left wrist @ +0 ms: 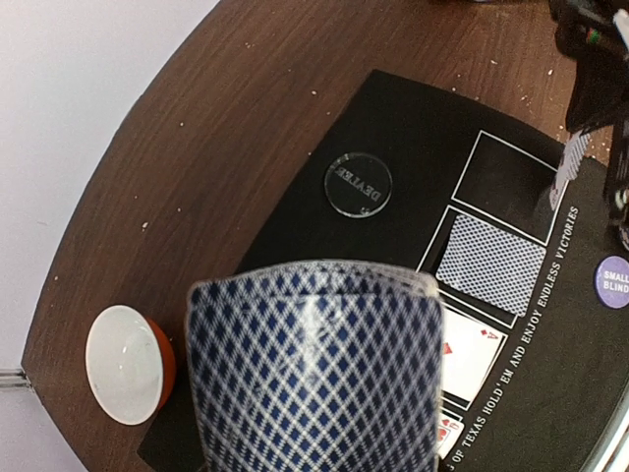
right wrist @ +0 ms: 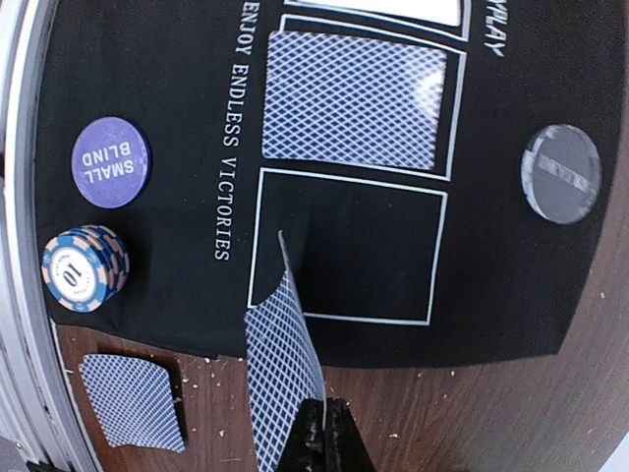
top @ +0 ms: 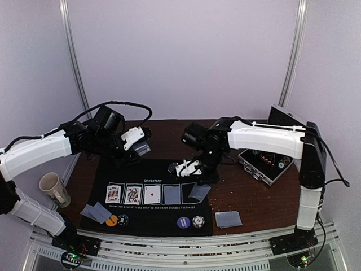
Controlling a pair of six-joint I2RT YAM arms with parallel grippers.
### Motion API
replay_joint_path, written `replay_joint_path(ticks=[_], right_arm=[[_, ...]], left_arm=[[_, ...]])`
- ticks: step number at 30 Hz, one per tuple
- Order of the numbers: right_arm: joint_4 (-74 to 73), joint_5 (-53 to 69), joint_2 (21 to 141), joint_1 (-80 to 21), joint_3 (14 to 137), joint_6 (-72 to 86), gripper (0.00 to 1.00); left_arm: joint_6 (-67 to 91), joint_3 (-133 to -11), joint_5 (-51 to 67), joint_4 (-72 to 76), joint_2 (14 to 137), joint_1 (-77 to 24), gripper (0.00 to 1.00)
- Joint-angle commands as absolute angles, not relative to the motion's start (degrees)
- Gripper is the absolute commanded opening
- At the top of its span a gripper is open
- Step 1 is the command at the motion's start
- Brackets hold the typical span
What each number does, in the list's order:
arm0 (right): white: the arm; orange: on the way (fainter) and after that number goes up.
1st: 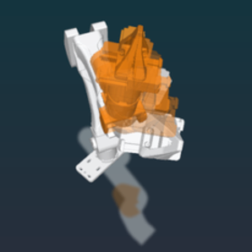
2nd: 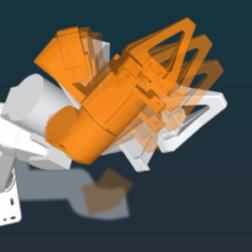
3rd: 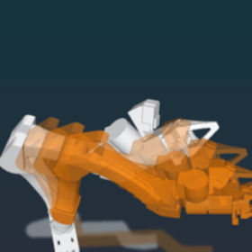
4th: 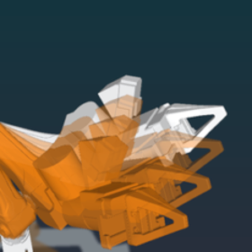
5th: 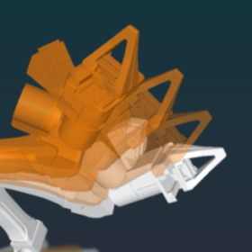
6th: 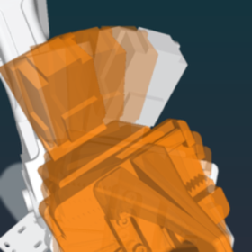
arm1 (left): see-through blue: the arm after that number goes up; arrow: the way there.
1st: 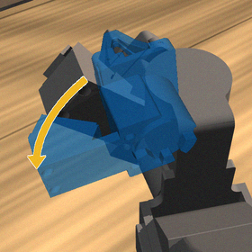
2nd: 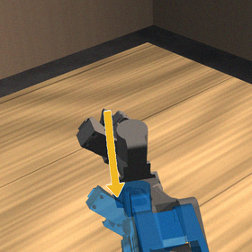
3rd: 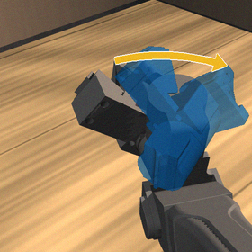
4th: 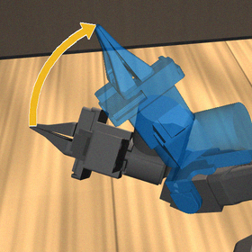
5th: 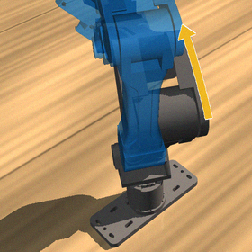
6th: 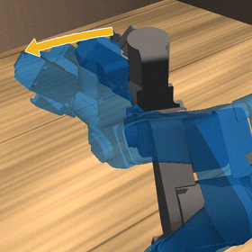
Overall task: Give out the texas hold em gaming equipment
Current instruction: Place the poker card in the community card area.
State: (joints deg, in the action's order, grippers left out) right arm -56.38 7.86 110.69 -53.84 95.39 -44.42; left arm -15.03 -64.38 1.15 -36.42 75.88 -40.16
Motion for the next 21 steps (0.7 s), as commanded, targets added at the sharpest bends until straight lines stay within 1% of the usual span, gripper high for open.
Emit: replay_joint_path(ticks=[1,5,10,15,21], right_arm=[[-66.7,1.4,117.6,-56.0,103.0,-52.3,0.0],[-63.1,-1.9,121.6,-57.2,104.6,-56.1,0.0],[-55.2,-7.8,123.4,-58.6,102.9,-60.6,0.0],[-50.4,-8.7,123.8,-59.7,100.7,-65.2,0.0],[-50.3,-6.7,125.0,-59.6,101.4,-64.1,0.0]], left_arm=[[-13.6,-64.9,0.1,-33.9,75.8,-38.9,0.35],[-13.6,-64.7,0.0,-33.9,75.5,-38.6,0.35],[-13.5,-64.6,0.0,-33.8,75.4,-38.2,0.35],[-13.5,-64.3,0.0,-33.5,75.2,-38.2,0.35],[-13.6,-64.2,0.3,-33.3,75.3,-38.1,0.35]])
